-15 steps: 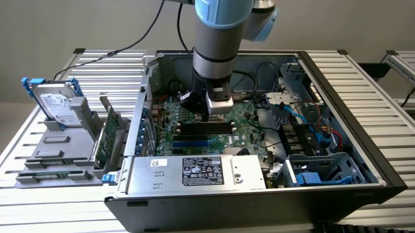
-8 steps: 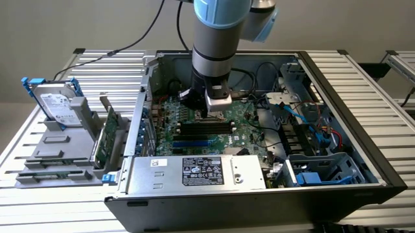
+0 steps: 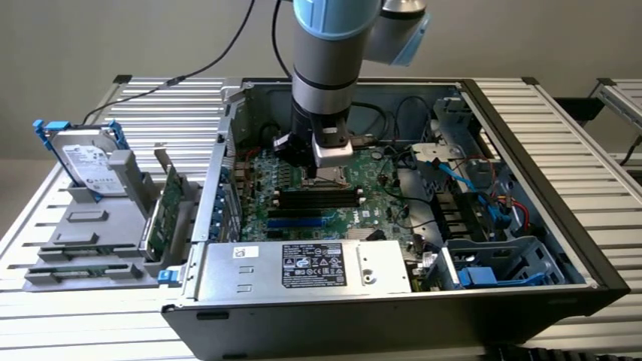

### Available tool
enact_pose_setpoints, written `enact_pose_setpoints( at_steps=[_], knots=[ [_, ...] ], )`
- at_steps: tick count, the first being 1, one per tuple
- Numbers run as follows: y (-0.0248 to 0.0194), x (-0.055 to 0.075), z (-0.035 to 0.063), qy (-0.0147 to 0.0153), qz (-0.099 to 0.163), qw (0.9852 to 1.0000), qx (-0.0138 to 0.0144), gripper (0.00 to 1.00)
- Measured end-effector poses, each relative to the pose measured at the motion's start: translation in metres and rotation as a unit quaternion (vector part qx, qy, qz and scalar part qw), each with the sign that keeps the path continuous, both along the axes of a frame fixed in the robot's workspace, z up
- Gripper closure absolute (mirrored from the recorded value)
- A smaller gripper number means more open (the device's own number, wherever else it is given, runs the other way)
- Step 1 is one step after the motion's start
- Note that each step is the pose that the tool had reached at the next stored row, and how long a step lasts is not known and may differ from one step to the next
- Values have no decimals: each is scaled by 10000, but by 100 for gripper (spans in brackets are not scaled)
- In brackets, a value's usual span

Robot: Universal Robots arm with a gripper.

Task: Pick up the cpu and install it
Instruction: 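Install the second cpu locking lever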

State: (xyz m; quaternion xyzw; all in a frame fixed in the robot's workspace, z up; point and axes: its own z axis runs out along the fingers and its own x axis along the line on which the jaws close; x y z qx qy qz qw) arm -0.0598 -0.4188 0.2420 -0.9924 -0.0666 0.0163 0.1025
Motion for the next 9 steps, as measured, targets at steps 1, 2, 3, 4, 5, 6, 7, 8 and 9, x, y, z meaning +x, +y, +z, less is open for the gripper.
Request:
enact_pose_setpoints(
  at_steps=[1, 2, 3, 4, 5, 6, 7, 8, 9],
  knots=[
    [4, -6, -1, 0, 1, 10000, -3, 89],
    [7, -11, -3, -1, 1, 10000, -4, 89],
    [7, -15, -3, 0, 1, 10000, -6, 89],
    [7, -17, -3, 0, 1, 10000, -6, 89],
    [7, -18, -3, 0, 2, 10000, -6, 89],
    [7, -19, -2, 1, 2, 10000, -9, 89],
    [7, -22, -3, 0, 1, 10000, -11, 89],
    [8, -25, -3, 0, 1, 10000, -15, 89],
    [8, -30, -3, 0, 1, 10000, -20, 89]
  ],
)
